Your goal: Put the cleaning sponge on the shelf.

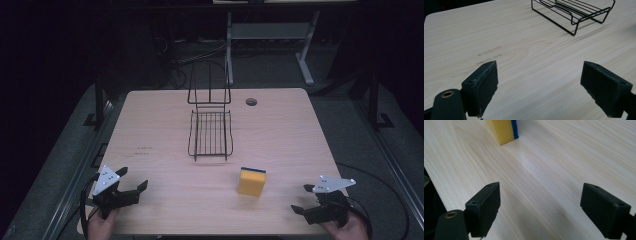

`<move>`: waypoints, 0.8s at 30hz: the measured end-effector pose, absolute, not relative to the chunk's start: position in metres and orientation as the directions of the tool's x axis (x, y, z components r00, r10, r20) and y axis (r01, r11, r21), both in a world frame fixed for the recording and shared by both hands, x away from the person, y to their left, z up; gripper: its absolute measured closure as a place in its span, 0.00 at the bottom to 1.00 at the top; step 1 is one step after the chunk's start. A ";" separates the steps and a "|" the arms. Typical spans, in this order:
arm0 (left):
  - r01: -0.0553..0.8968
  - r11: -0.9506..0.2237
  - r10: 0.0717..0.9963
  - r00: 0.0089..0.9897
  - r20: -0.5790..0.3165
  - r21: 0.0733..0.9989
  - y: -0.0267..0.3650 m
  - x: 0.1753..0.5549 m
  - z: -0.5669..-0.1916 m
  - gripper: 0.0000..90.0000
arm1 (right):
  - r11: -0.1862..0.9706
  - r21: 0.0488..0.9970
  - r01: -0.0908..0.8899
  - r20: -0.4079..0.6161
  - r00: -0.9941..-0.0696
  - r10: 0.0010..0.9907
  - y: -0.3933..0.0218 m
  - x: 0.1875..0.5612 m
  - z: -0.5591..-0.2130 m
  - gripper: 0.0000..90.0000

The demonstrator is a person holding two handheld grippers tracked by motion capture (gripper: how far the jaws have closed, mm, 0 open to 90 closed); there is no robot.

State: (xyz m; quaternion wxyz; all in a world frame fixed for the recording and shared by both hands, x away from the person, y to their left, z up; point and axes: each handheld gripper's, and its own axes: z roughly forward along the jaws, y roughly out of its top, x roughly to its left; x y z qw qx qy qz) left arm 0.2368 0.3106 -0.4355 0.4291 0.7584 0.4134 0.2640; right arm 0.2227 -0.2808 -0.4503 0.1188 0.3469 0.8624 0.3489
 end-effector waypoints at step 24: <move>0.400 -0.299 0.850 0.524 0.052 0.866 0.309 0.235 -0.436 0.15 | 0.561 0.676 0.477 0.028 -0.778 0.628 -0.259 0.224 -0.442 0.18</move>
